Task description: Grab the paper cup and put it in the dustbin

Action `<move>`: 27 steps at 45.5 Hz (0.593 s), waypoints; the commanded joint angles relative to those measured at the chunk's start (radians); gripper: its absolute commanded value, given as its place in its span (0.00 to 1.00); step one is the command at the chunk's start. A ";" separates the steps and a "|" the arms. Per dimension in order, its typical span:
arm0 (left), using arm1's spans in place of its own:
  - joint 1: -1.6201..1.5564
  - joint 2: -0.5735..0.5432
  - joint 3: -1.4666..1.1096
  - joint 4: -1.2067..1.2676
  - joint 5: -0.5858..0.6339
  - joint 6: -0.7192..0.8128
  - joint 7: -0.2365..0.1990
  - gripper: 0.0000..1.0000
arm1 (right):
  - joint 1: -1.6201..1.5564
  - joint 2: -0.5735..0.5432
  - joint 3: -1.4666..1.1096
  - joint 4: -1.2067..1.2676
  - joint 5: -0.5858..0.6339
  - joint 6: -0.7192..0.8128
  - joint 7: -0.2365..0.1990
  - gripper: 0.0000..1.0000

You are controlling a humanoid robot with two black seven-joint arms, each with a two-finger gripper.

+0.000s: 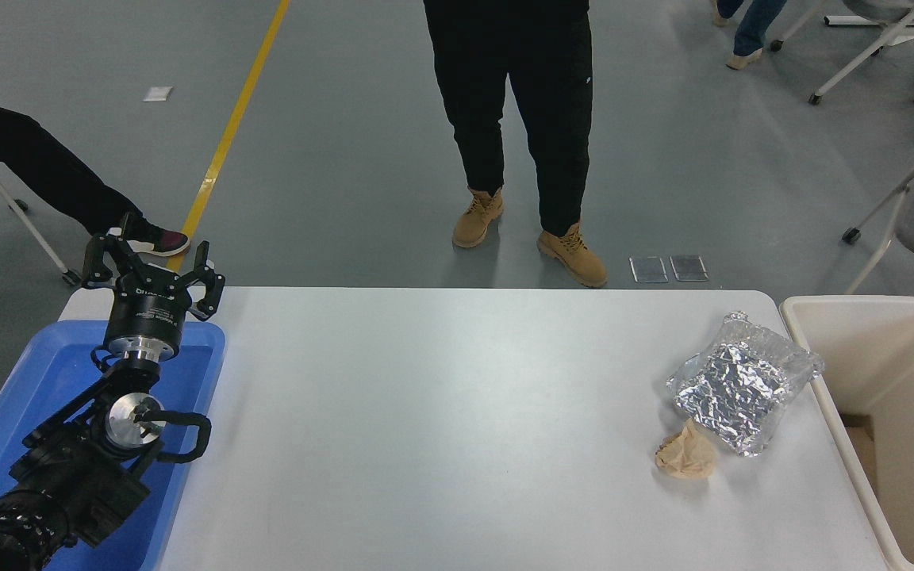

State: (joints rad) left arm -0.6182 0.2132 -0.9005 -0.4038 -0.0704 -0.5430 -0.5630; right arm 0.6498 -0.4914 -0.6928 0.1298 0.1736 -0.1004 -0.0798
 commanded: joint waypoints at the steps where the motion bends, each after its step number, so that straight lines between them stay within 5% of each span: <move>1: 0.000 0.000 0.000 -0.001 0.000 0.000 0.000 0.99 | -0.018 0.011 0.002 -0.001 0.000 -0.008 0.000 0.57; 4: 0.000 0.000 0.000 -0.001 0.000 0.000 0.000 0.99 | -0.018 0.011 0.001 -0.001 0.000 -0.010 0.000 0.90; 6: 0.000 0.000 0.000 0.000 0.000 0.000 0.000 0.99 | -0.016 0.011 0.001 0.001 0.000 -0.010 0.002 0.99; 27: 0.000 0.000 0.000 0.000 0.000 0.000 0.000 0.99 | 0.042 0.011 -0.016 0.017 -0.005 0.007 0.005 1.00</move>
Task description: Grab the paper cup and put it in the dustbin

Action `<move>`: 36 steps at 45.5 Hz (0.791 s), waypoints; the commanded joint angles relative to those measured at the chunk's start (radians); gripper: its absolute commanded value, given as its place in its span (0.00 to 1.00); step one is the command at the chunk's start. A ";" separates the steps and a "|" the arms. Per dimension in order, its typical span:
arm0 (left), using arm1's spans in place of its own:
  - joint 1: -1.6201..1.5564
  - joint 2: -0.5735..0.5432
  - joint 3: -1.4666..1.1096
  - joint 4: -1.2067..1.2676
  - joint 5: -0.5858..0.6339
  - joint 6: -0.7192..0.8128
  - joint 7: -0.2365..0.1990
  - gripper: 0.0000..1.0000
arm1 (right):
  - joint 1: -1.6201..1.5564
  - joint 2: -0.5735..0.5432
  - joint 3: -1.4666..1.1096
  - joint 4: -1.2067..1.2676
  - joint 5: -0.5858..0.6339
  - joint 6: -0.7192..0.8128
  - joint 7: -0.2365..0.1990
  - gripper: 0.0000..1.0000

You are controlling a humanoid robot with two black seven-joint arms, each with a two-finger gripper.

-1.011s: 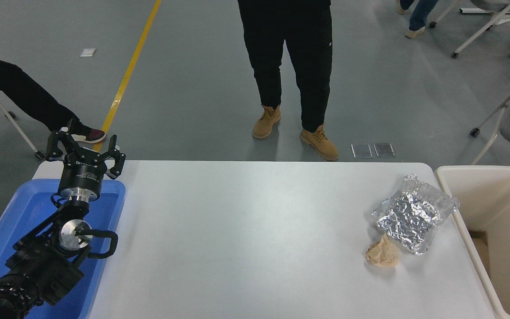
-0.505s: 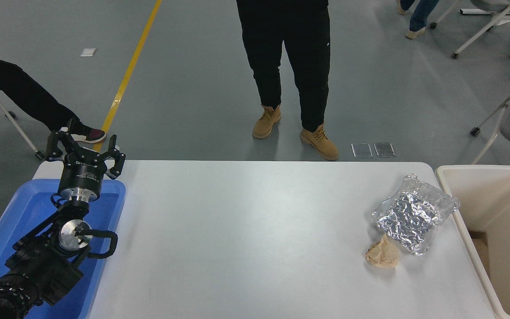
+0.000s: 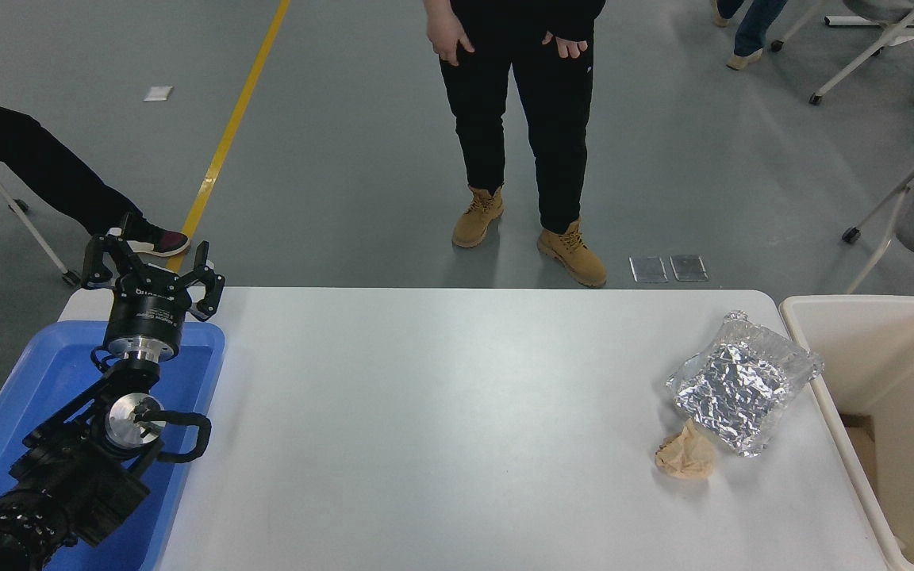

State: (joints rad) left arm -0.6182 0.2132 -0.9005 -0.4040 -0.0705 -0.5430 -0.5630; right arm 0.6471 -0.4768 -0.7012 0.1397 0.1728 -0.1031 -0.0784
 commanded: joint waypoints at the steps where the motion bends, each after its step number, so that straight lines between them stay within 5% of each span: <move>1: 0.000 0.000 0.000 0.001 0.000 0.000 0.000 0.99 | 0.052 -0.003 -0.008 0.008 -0.007 0.010 0.005 1.00; 36: 0.000 0.000 0.000 0.001 0.000 0.000 0.000 0.99 | 0.351 -0.062 -0.273 0.233 -0.062 0.043 0.011 1.00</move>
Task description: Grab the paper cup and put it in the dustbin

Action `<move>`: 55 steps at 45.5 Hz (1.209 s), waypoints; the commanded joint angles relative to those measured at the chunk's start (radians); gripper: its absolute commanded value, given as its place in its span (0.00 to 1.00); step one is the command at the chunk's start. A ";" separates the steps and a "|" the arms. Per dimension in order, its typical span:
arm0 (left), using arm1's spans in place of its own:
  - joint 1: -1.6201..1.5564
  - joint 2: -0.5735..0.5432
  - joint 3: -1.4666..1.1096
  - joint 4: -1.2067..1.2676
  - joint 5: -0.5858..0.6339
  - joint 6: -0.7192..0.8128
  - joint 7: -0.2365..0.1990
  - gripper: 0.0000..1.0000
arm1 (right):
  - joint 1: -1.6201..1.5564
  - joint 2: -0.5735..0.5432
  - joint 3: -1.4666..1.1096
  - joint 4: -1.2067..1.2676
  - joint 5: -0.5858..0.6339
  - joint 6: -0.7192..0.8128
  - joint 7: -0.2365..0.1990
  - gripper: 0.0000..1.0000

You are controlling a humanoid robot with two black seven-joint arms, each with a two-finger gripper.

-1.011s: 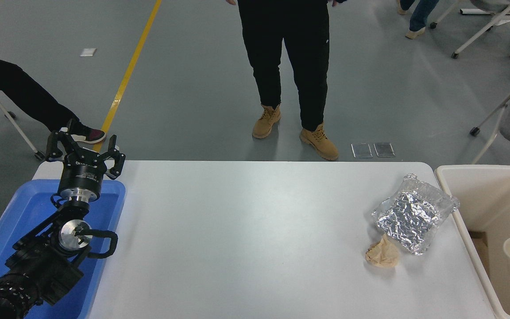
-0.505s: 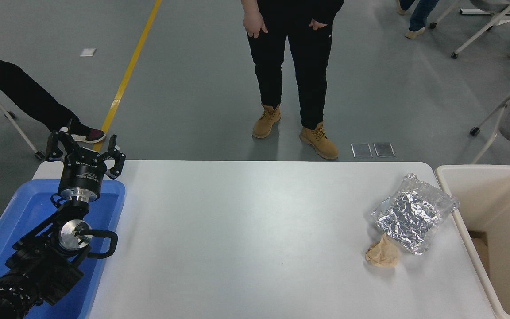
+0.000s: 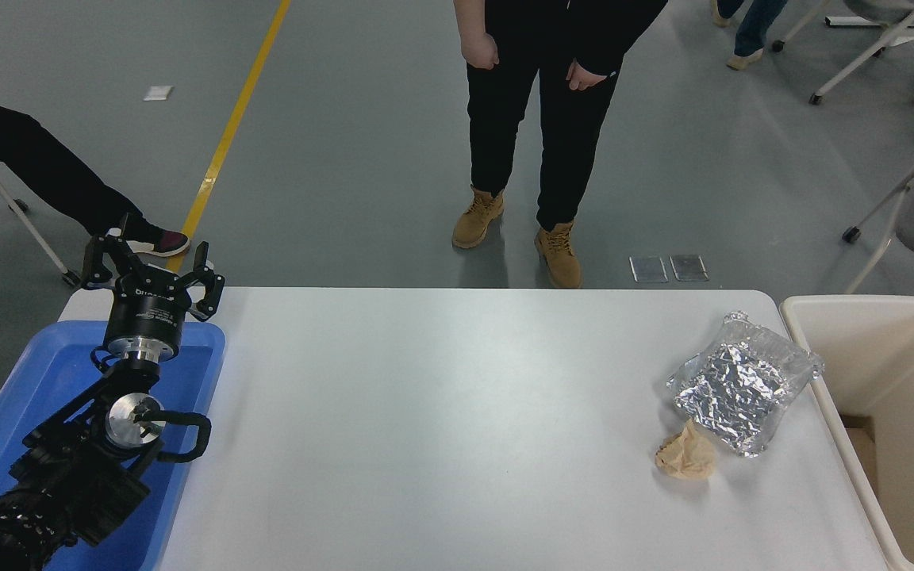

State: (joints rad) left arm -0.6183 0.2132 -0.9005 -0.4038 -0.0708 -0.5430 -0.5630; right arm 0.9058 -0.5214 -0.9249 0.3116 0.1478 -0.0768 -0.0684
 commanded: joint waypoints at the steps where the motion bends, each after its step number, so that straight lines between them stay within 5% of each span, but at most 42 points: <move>1: 0.000 0.000 0.000 0.000 0.000 0.000 0.000 0.99 | 0.099 -0.019 -0.054 0.067 -0.043 0.017 0.001 1.00; 39: 0.000 0.000 0.000 0.000 0.000 0.000 0.000 0.99 | 0.283 -0.052 -0.058 0.119 -0.085 0.101 0.001 1.00; 55: 0.000 0.000 0.000 0.000 0.000 0.000 0.000 0.99 | 0.597 -0.210 -0.066 0.572 -0.224 0.103 -0.010 1.00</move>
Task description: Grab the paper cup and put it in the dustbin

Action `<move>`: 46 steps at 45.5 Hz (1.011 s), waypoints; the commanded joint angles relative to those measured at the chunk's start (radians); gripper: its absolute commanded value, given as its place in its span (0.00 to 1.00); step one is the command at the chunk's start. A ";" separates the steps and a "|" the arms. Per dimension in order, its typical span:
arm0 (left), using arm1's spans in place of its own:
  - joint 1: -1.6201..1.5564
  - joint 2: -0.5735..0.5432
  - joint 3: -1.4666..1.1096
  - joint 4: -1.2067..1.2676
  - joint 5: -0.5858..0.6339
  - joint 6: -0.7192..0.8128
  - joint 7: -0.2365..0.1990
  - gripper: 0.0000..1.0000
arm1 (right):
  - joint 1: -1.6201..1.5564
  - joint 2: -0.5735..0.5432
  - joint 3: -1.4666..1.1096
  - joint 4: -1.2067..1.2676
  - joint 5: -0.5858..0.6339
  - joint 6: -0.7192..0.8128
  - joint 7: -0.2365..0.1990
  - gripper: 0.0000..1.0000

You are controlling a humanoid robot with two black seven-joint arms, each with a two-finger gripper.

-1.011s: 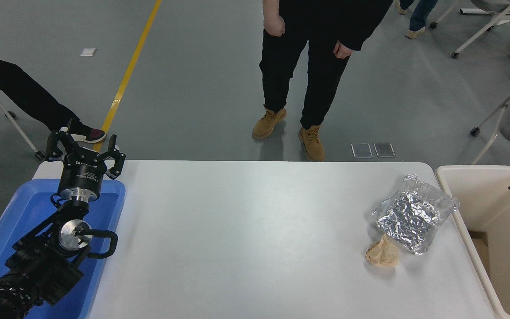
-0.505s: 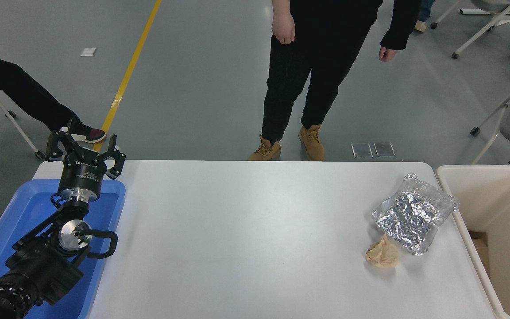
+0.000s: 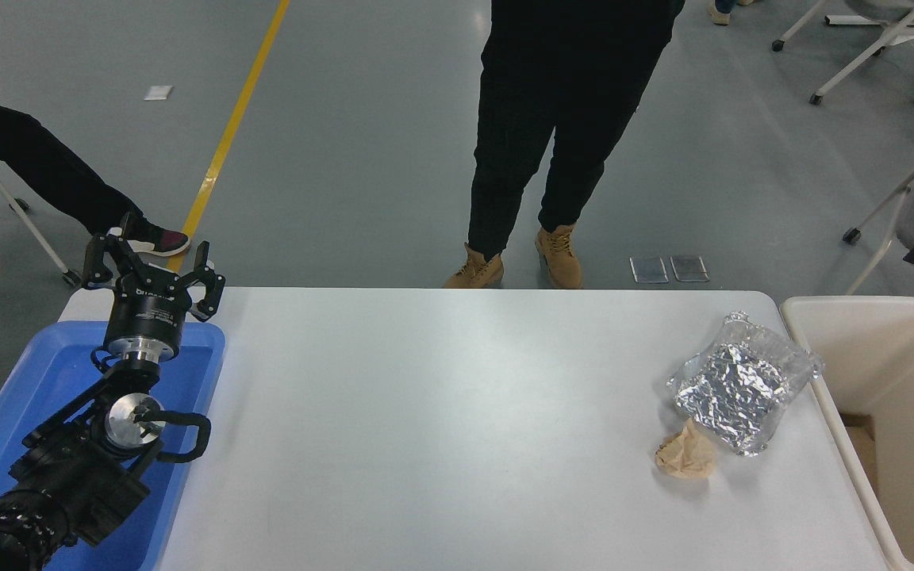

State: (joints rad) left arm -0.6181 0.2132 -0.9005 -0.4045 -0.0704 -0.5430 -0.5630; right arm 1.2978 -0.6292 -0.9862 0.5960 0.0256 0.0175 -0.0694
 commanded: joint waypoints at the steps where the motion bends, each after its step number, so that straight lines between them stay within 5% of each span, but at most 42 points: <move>1: 0.000 0.000 0.000 -0.001 0.000 0.000 0.000 0.99 | 0.227 -0.109 -0.011 0.316 -0.114 0.009 -0.009 1.00; 17: 0.000 0.000 0.000 -0.001 0.000 0.000 0.000 0.99 | 0.544 -0.103 -0.189 0.613 -0.135 0.041 -0.012 1.00; 31: 0.000 0.000 0.000 -0.001 0.000 0.000 0.000 0.99 | 0.758 0.031 -0.289 0.768 -0.124 0.120 -0.013 1.00; 46: 0.000 0.000 0.000 0.001 0.000 0.000 0.000 0.99 | 0.913 0.112 -0.279 0.875 -0.124 0.392 -0.012 1.00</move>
State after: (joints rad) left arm -0.6182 0.2132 -0.9004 -0.4039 -0.0704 -0.5430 -0.5630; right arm 2.0945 -0.5719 -1.2600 1.3913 -0.0984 0.2327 -0.0824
